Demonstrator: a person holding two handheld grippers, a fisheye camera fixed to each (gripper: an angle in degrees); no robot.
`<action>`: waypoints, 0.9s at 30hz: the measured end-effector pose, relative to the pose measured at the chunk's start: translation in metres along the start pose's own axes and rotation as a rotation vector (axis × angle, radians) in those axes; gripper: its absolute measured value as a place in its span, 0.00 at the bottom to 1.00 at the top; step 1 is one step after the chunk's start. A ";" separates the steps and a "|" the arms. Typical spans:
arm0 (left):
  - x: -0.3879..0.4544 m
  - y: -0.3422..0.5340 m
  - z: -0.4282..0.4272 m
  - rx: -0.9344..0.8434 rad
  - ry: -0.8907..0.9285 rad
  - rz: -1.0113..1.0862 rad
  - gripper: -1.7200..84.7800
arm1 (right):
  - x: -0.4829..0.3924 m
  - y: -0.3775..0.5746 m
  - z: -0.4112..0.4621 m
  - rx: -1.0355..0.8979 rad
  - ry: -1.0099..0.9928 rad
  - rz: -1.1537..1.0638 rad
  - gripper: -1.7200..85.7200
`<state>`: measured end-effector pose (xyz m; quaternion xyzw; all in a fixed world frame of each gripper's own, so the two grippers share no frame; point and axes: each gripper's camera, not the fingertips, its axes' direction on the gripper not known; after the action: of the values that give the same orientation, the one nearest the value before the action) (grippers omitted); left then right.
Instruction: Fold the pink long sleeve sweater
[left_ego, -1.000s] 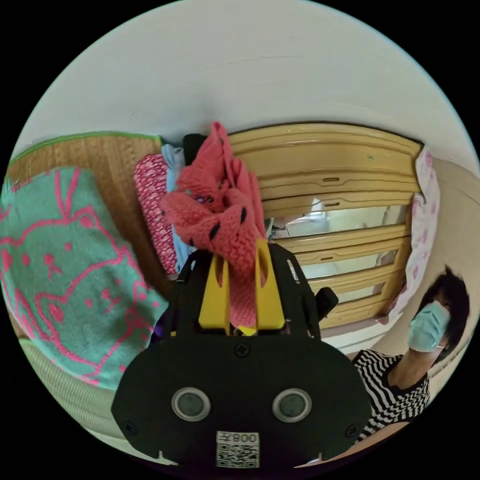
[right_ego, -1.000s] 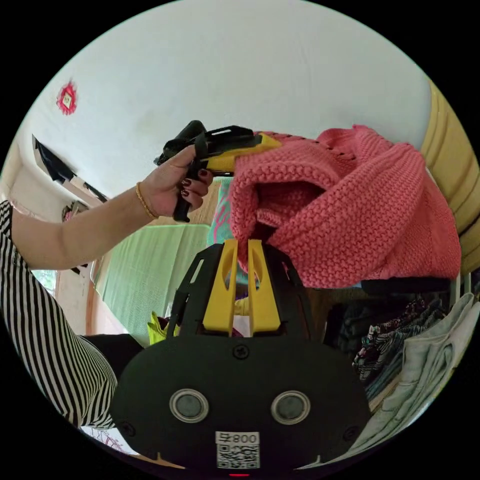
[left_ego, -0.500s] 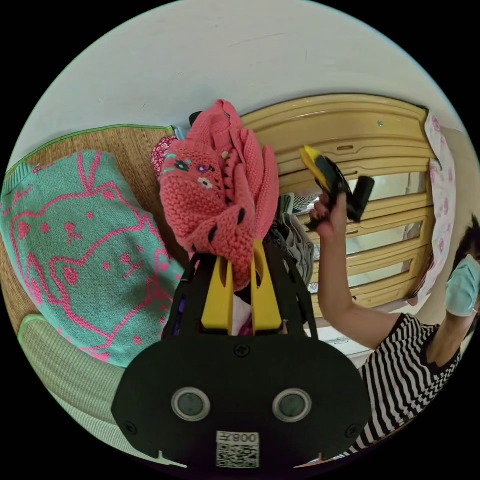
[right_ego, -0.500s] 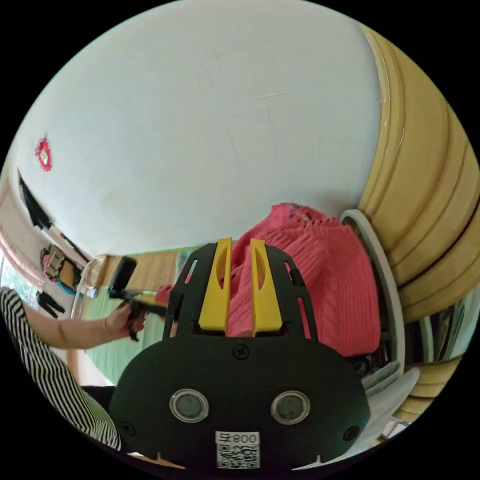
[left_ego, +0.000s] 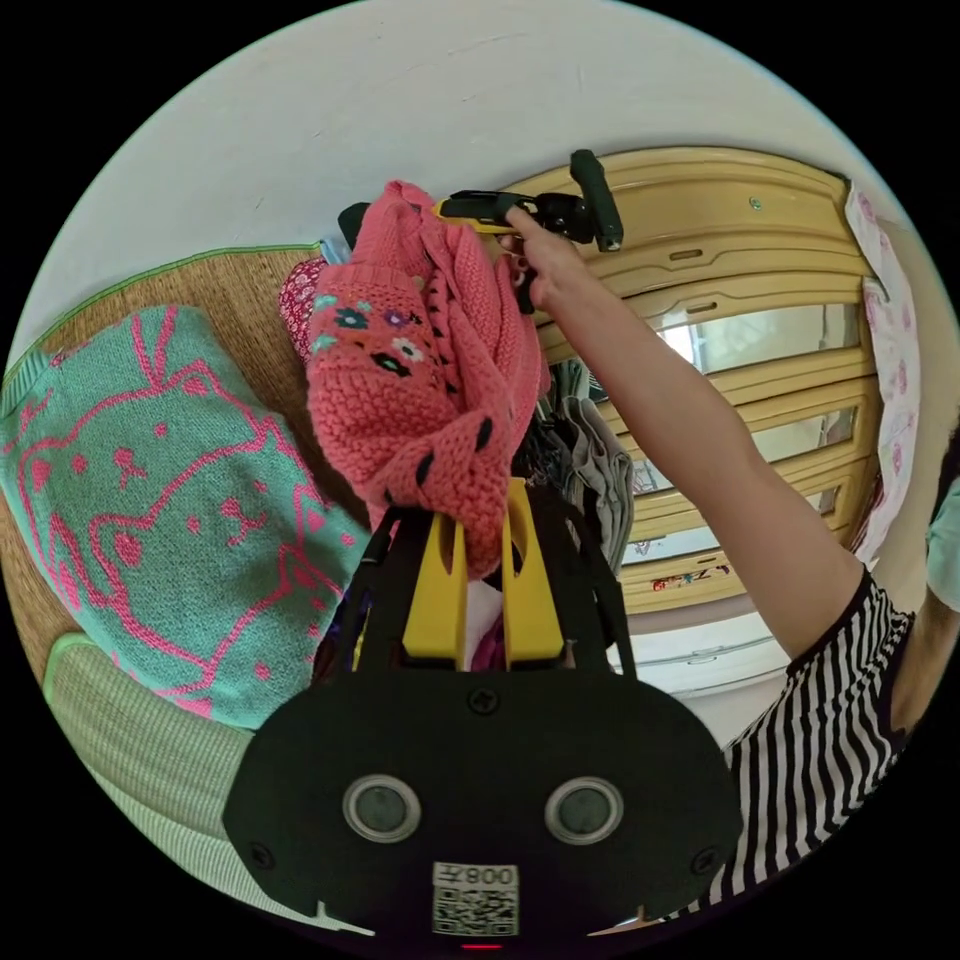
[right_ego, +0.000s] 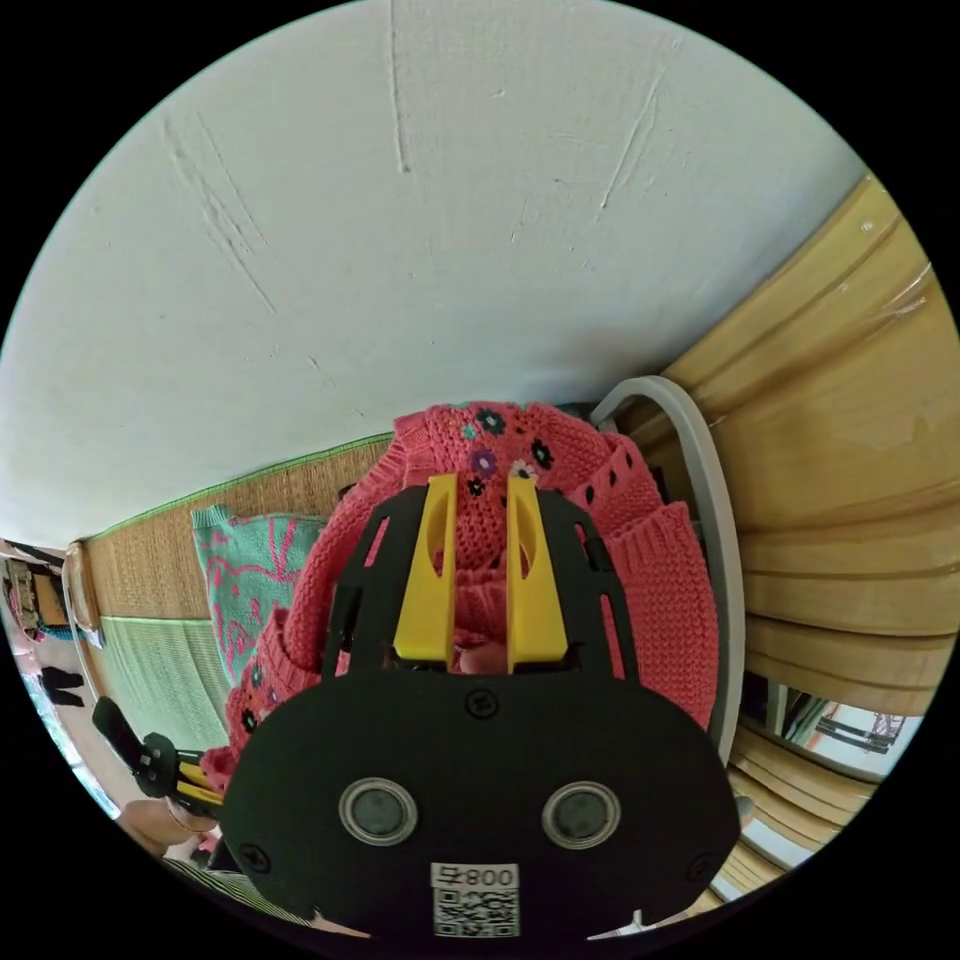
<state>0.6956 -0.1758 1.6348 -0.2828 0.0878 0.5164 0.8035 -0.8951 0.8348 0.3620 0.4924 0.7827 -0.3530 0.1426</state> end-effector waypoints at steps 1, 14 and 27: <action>0.007 0.000 -0.001 0.001 -0.003 0.001 0.10 | -0.002 0.002 -0.001 -0.009 0.003 0.000 0.09; 0.203 0.047 -0.121 0.156 0.101 0.042 0.09 | 0.036 0.121 -0.103 0.313 -0.604 0.107 0.03; 0.452 0.176 -0.377 0.507 0.078 0.096 0.09 | -0.073 0.243 -0.218 0.467 -1.017 -0.134 0.03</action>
<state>0.8015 0.0256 1.0639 -0.0878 0.2588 0.5042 0.8192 -0.6217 1.0011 0.4580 0.2282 0.5461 -0.7180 0.3663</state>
